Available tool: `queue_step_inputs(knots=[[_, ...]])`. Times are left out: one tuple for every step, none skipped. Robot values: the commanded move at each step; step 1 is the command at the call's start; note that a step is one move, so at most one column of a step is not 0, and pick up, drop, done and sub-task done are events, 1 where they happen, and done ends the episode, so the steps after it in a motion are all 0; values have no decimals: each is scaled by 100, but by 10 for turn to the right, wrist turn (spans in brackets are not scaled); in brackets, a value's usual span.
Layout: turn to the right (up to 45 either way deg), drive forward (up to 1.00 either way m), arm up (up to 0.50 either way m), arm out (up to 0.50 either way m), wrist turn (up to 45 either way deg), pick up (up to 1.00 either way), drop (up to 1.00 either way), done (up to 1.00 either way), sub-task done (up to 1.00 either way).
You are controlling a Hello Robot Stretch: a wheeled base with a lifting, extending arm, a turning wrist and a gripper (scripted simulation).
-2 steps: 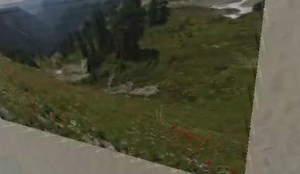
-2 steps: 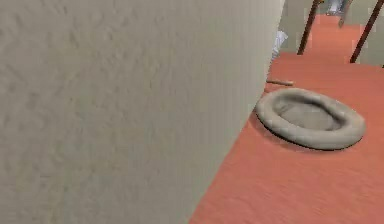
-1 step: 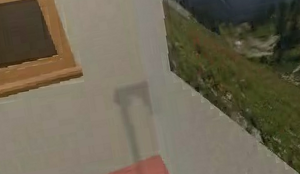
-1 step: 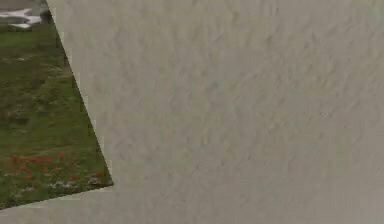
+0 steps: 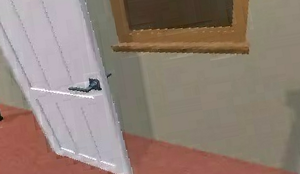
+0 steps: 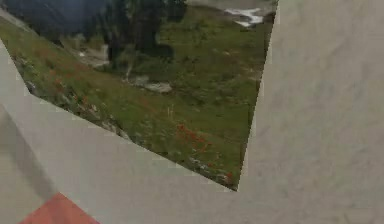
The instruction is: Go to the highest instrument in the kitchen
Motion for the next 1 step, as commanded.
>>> queue_step_inputs(knots=[[-420,0,0,0,0,0,0,0,0]])
